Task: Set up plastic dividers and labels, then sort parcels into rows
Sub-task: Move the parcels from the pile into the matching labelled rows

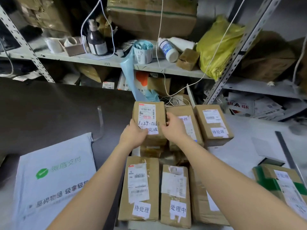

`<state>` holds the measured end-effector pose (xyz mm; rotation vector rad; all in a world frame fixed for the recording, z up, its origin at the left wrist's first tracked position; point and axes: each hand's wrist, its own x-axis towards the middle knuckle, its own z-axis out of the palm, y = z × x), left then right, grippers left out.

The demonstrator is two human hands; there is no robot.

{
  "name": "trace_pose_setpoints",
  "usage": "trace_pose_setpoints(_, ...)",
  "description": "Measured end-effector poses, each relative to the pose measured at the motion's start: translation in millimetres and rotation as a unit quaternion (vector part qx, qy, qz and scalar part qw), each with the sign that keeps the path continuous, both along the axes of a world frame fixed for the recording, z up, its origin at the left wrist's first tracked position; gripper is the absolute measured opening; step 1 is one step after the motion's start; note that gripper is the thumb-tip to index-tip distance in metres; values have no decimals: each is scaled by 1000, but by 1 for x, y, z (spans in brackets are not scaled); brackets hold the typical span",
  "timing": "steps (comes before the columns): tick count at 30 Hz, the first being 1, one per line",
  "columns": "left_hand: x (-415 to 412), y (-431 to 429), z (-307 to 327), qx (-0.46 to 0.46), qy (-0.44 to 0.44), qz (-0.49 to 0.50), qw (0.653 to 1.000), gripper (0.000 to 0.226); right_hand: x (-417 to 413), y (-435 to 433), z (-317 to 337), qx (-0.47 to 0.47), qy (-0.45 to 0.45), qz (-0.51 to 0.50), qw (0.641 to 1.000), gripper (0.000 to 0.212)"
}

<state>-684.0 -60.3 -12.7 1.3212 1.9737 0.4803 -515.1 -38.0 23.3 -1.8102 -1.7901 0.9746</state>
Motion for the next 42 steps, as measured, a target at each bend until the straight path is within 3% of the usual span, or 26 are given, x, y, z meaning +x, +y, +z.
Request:
trace_pose_setpoints(3,2,-2,-9,26,-101,26,994,55,-7,9,-10,-4,-20,-5,1000,32)
trace_pose_setpoints(7,0,-8,-9,46,-150,36,987,50,-7,6,-5,3,25,-23,999,33)
trace_pose_setpoints(14,-5,-23,35,107,-151,46,982,50,3,-11,27,45,149,-12,988,47)
trace_pose_setpoints(19,34,-33,84,161,-155,-3,975,48,48,-28,64,106,150,-52,982,50)
trace_pose_setpoints(23,110,-50,112,187,-169,-34,967,39,120,-61,87,127,174,-92,972,48)
trace_pose_setpoints(30,298,-106,131,210,-194,-105,953,43,303,-152,112,176,167,-159,957,35)
trace_pose_setpoints(42,629,-194,150,180,-254,-241,919,46,622,-286,124,221,156,-321,908,43)
